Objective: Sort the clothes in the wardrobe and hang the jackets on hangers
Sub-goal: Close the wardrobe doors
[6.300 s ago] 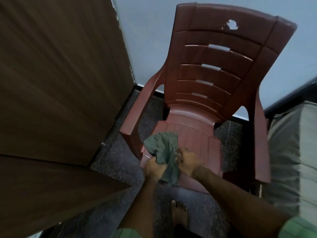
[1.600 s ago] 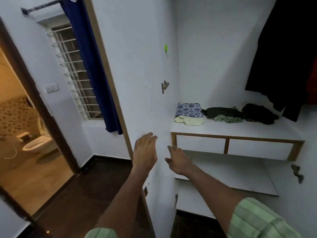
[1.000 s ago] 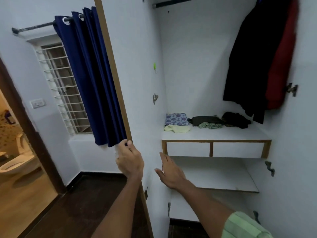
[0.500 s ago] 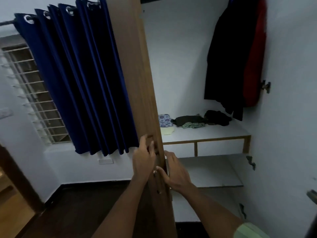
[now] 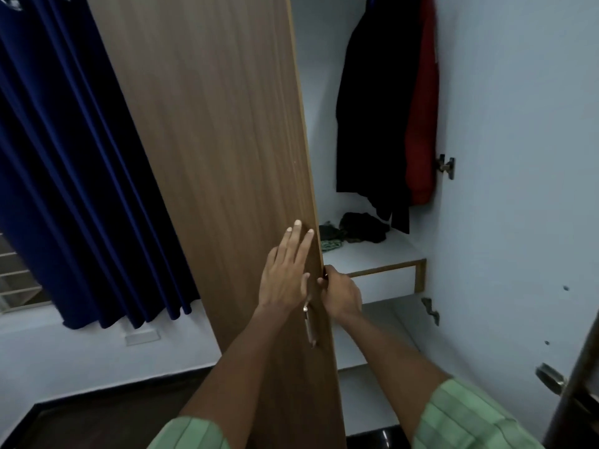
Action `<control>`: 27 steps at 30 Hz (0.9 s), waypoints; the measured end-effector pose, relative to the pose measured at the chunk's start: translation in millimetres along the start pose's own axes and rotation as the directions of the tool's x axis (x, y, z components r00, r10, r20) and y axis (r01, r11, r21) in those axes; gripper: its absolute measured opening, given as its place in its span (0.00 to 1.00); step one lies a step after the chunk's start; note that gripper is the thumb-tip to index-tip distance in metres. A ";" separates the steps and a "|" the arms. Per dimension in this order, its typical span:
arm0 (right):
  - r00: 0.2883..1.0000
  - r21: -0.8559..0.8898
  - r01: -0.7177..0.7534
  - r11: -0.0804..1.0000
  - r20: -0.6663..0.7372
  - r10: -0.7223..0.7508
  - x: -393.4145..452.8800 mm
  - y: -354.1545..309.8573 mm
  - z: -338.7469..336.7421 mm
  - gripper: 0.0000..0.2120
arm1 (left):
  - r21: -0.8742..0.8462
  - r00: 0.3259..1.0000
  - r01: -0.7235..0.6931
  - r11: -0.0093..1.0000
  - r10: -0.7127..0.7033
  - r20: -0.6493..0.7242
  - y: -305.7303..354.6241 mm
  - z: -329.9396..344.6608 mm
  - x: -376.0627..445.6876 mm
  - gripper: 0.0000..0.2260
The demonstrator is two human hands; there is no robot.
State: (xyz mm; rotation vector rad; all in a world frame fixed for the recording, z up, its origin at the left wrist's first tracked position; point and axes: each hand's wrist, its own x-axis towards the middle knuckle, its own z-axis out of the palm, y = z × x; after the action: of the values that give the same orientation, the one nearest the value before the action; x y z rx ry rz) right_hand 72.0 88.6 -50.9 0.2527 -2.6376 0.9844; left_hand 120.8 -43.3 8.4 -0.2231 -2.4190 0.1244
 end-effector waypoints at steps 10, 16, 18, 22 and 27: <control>0.997 -0.053 -0.007 0.999 0.070 0.010 108.1 25.5 22.4 0.10 | 0.208 0.999 0.028 0.978 -0.034 0.026 -9.3 72.8 85.1 0.48; 0.995 -0.069 0.027 0.997 0.096 -0.021 152.0 33.9 38.2 0.10 | 0.296 0.999 0.002 0.955 -0.017 0.049 -29.6 101.7 113.3 0.49; 0.995 -0.073 0.043 0.996 0.090 -0.036 159.5 35.4 42.3 0.09 | 0.312 0.999 -0.006 0.950 -0.011 0.053 -33.5 105.7 116.9 0.49; 0.993 -0.080 0.074 0.994 0.092 -0.067 171.3 39.4 48.8 0.11 | 0.340 0.998 -0.027 0.940 0.007 0.060 -42.8 115.9 121.1 0.50; 0.992 -0.122 0.079 0.989 0.111 -0.065 172.3 41.8 46.2 0.11 | 0.335 0.997 -0.038 0.941 0.015 0.070 -47.1 123.3 123.3 0.51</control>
State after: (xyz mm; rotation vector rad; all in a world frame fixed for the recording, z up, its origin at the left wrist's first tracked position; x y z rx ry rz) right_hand -111.0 79.8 -49.0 0.3778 -2.7525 0.7983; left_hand -57.7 -69.3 1.2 -0.0950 -2.4133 0.5609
